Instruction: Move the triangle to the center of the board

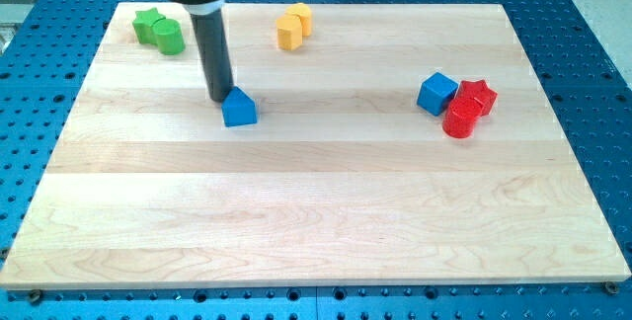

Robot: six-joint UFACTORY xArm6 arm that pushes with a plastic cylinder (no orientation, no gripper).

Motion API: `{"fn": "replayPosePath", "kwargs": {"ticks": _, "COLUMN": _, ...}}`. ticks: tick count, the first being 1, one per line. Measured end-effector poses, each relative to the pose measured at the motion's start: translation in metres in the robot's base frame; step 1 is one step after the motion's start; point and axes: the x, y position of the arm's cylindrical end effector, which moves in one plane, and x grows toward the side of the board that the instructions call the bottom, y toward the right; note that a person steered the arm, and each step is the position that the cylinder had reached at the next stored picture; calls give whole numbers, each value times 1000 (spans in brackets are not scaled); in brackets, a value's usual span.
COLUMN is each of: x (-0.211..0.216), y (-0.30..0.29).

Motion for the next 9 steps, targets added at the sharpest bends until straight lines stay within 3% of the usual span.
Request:
{"fn": "replayPosePath", "kwargs": {"ticks": 1, "x": 0, "y": -22}}
{"fn": "replayPosePath", "kwargs": {"ticks": 3, "x": 42, "y": 16}}
{"fn": "replayPosePath", "kwargs": {"ticks": 5, "x": 34, "y": 132}}
{"fn": "replayPosePath", "kwargs": {"ticks": 6, "x": 33, "y": 154}}
{"fn": "replayPosePath", "kwargs": {"ticks": 7, "x": 25, "y": 98}}
{"fn": "replayPosePath", "kwargs": {"ticks": 9, "x": 66, "y": 93}}
